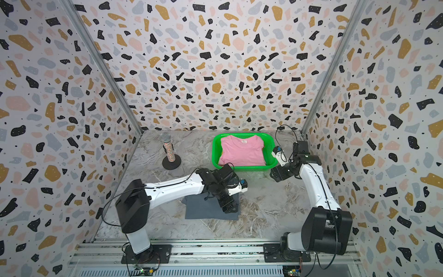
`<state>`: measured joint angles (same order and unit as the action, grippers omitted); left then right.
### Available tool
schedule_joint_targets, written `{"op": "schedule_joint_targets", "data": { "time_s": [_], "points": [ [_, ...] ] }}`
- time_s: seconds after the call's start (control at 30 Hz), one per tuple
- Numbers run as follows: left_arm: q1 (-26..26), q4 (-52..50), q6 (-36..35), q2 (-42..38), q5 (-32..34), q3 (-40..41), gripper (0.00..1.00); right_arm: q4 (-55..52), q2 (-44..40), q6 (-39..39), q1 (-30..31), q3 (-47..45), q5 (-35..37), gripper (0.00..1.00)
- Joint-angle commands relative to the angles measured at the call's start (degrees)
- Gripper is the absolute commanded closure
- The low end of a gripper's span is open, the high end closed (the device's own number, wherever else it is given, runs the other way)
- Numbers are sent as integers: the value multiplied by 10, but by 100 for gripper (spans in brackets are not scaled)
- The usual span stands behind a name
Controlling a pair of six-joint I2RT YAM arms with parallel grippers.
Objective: Put the folded t-shirts into the basket
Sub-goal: Move the T-shirt to the center of the board.
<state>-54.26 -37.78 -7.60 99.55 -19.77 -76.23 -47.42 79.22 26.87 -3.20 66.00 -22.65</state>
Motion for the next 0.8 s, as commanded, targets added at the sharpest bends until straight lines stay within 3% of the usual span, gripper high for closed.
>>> {"op": "schedule_joint_targets", "data": {
  "time_s": [0.0,0.17,0.27,0.47,0.77],
  "points": [
    [74,-2,-65,-77,57,88,16,7,-4,1,61,-22,-86,21],
    [240,-9,-172,-120,66,182,19,53,50,-16,179,-37,-140,33],
    [282,14,-236,-109,83,196,19,90,101,-33,233,-26,-154,42],
    [285,59,-316,-75,72,184,19,103,204,-34,306,32,-102,54],
    [268,32,-391,-50,106,223,20,64,273,3,315,41,48,63]
  ]
}}
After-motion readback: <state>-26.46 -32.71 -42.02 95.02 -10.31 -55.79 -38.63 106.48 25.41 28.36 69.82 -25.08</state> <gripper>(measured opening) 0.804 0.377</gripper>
